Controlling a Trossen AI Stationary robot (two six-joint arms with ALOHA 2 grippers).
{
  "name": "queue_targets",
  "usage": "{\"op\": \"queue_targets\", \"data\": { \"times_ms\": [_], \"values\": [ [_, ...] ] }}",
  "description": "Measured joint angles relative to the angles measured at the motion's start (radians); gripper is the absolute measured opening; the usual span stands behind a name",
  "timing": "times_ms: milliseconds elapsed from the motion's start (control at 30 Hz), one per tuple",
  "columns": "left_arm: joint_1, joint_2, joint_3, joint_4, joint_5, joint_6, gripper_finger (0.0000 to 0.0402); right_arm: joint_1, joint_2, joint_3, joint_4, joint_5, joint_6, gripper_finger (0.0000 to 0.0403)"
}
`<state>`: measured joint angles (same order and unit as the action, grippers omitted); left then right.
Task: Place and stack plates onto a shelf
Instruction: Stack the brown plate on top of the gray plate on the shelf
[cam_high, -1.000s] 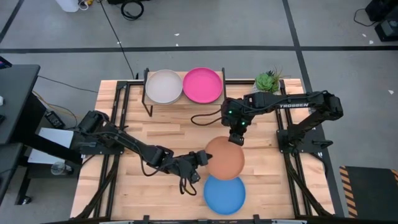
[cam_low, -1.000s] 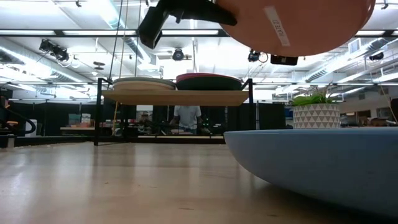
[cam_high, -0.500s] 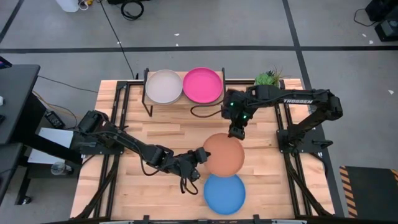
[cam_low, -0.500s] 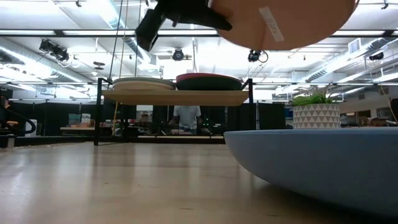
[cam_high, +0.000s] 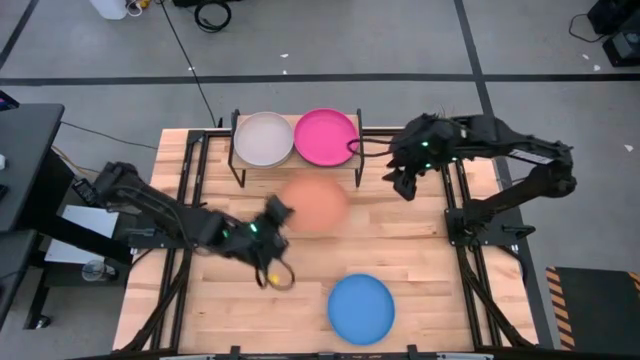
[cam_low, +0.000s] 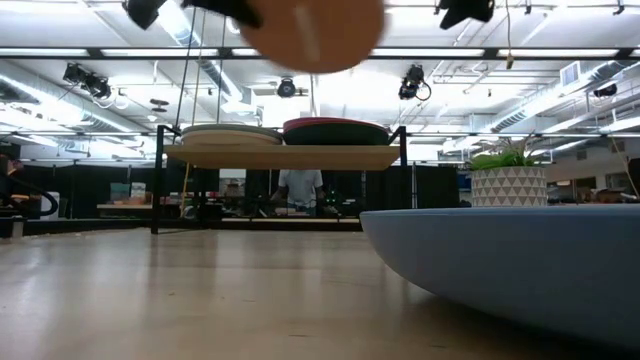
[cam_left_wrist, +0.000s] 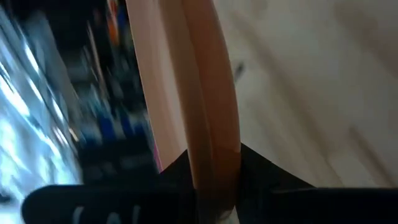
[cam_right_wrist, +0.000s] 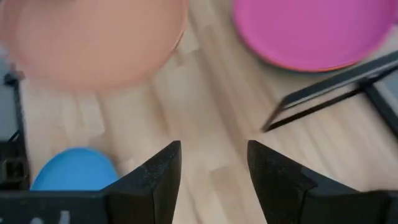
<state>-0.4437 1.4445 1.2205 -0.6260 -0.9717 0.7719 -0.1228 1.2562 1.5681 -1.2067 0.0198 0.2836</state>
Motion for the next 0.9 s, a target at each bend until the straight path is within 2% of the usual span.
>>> {"op": "queue_targets", "data": {
  "times_ms": [100,233,400,567,667,900],
  "values": [
    [0.066,-0.08,0.0,-0.185,-0.007,-0.184,0.0066,0.02,-0.032,0.0,0.009,0.069,0.02,0.019],
    [0.214,-0.137,0.0,-0.334,-0.043,-0.308,0.0066,0.053,-0.041,-0.001,0.058,0.114,0.019,0.019],
    [0.441,-0.145,0.0,-0.367,-0.026,-0.299,0.0066,0.094,-0.012,-0.002,0.102,0.114,-0.002,0.019],
    [0.608,-0.134,0.0,-0.341,0.094,-0.244,0.0066,0.125,0.028,-0.002,0.099,0.114,-0.008,0.019],
    [0.656,-0.134,-0.001,-0.319,0.15,-0.219,0.0066,0.137,0.048,-0.002,0.094,0.112,-0.016,0.019],
    [0.663,-0.134,-0.001,-0.278,0.231,-0.19,0.0066,0.141,0.066,-0.002,0.093,0.11,-0.025,0.019]
  ]
}}
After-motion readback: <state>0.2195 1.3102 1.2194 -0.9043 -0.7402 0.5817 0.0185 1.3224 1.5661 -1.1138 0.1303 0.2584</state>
